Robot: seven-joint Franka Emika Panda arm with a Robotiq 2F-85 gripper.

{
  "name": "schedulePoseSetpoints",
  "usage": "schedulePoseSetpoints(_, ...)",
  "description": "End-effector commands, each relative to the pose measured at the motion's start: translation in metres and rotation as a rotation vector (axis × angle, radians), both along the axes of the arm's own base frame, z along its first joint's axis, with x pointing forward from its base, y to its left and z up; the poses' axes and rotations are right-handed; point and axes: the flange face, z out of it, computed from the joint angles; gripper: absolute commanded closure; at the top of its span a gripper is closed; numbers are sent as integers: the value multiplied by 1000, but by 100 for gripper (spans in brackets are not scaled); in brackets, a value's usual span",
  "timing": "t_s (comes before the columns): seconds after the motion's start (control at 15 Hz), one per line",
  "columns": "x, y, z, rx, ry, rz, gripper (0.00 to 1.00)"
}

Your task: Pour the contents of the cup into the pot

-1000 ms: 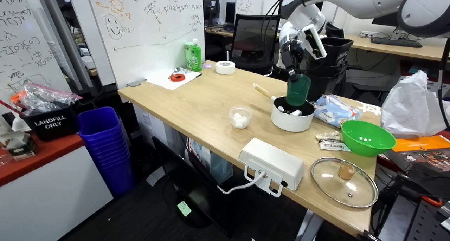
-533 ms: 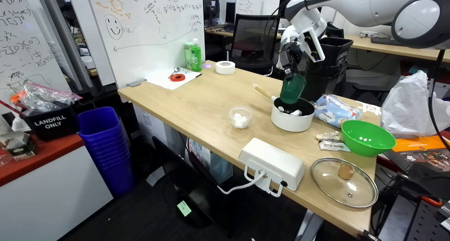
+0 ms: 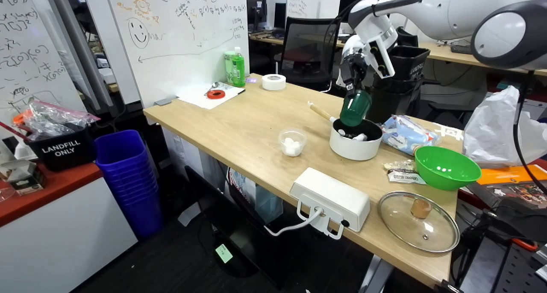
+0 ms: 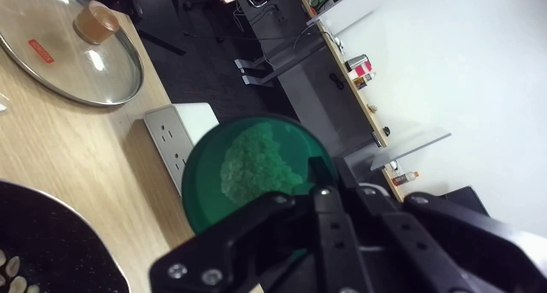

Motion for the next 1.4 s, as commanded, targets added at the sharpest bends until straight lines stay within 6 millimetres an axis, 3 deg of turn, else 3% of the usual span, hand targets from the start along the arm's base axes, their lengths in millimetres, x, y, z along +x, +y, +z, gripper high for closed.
schedulePoseSetpoints(0.0,2,-4,-2,22,22,-20,99)
schedulePoseSetpoints(0.87,-5,10,11,60,7,95,99)
schedulePoseSetpoints(1.33,-11,30,16,0,45,215,99)
